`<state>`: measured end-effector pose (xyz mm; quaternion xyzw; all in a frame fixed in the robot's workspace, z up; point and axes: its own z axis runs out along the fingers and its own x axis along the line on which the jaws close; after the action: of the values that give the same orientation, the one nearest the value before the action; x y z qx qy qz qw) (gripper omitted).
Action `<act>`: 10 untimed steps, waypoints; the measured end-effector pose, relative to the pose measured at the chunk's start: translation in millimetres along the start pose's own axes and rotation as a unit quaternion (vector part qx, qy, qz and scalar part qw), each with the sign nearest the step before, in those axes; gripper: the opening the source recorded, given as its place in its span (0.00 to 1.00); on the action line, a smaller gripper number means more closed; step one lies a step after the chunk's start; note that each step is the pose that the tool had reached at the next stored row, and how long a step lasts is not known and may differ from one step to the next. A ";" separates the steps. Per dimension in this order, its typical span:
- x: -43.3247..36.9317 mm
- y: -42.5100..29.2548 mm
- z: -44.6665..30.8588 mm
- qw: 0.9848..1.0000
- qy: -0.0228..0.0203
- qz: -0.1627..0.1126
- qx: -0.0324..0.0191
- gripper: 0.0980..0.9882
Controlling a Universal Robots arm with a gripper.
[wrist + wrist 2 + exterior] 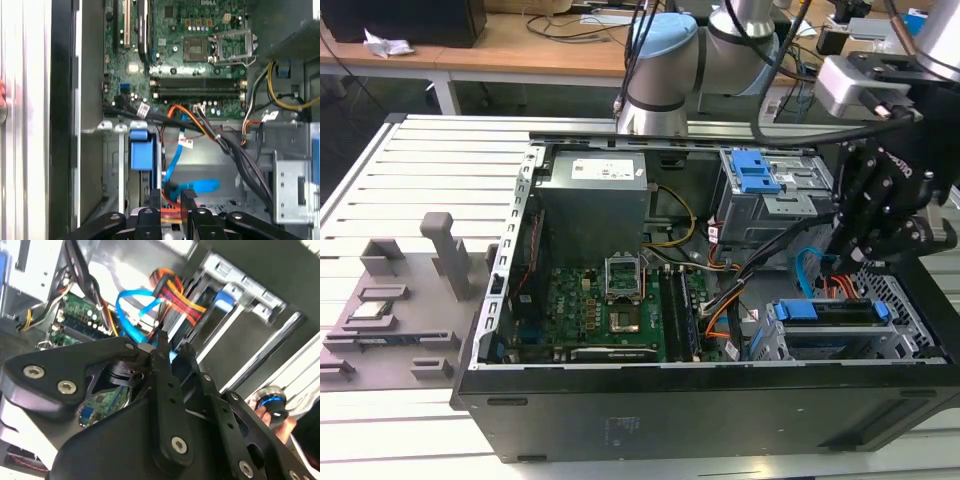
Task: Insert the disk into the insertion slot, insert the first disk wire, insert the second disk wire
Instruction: 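Insert the second disk wire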
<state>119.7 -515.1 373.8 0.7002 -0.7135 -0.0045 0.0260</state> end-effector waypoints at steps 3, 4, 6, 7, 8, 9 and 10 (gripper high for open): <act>0.1 7.5 1.9 1.000 0.003 0.000 0.000 0.23; 0.1 7.5 1.9 1.000 0.003 0.000 0.000 0.23; 0.1 7.6 1.9 1.000 0.004 0.000 0.000 0.14; 0.1 7.6 1.9 1.000 0.004 0.000 0.000 0.07; 0.1 7.6 1.9 1.000 0.005 0.000 0.000 0.07; 0.6 7.6 1.9 1.000 0.005 0.000 0.000 0.07; 2.8 7.6 1.9 1.000 0.005 0.000 0.000 0.07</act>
<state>112.0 -517.7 372.3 0.7001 -0.7135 -0.0010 0.0293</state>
